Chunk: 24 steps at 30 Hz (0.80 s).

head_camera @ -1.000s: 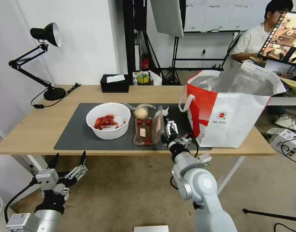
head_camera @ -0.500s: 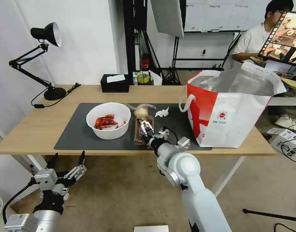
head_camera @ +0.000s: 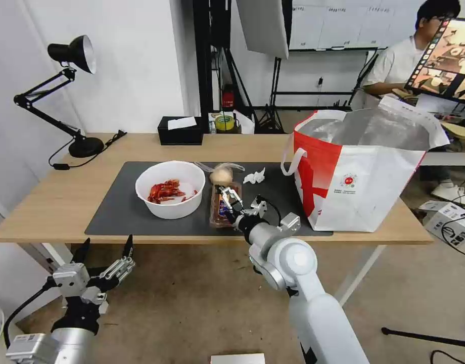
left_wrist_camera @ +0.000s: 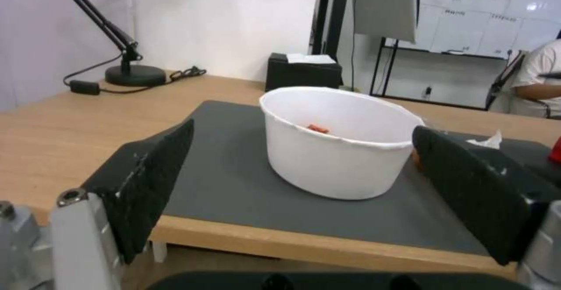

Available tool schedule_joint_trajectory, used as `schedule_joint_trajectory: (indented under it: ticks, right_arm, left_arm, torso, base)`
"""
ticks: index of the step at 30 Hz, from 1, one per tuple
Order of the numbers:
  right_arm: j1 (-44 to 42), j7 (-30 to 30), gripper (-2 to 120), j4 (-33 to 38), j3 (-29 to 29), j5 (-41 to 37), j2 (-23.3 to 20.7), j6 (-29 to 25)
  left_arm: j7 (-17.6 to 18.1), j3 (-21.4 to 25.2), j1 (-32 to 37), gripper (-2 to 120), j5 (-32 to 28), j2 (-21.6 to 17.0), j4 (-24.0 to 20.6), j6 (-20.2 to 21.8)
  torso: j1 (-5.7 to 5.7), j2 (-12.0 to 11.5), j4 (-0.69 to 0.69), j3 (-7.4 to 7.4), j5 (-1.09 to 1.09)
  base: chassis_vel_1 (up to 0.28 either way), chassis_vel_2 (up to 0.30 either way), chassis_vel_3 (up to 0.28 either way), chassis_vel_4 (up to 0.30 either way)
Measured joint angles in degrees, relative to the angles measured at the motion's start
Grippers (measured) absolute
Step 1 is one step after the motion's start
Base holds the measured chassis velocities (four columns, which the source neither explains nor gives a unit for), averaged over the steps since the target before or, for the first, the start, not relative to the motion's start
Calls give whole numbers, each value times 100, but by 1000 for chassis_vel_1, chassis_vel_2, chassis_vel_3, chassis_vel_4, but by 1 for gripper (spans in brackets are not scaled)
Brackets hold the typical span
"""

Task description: Pick up the trash from the table and place it into the takeout bag.

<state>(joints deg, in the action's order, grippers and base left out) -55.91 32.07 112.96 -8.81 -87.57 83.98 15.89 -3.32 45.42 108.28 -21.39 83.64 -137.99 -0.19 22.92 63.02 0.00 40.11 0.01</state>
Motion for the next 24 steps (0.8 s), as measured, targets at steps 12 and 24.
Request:
schedule_joint_trajectory:
  ticks: [12, 24]
  right_arm:
    - [1517, -2814, 55, -973, 773, 4089, -1828, 464]
    - [3071, -3943, 11, -2552, 1968, 4935, -1970, 561]
  left_arm:
    - [11, -15, -101, 100, -26, -91, 21, 8]
    - [-1, -58, -208, 100, -64, -116, 116, 11]
  torso:
    - [0, 0, 0, 0, 0]
    - [1, 0, 0, 0, -1]
  base:
    - [0, 0, 0, 0]
    - [0, 0, 0, 0]
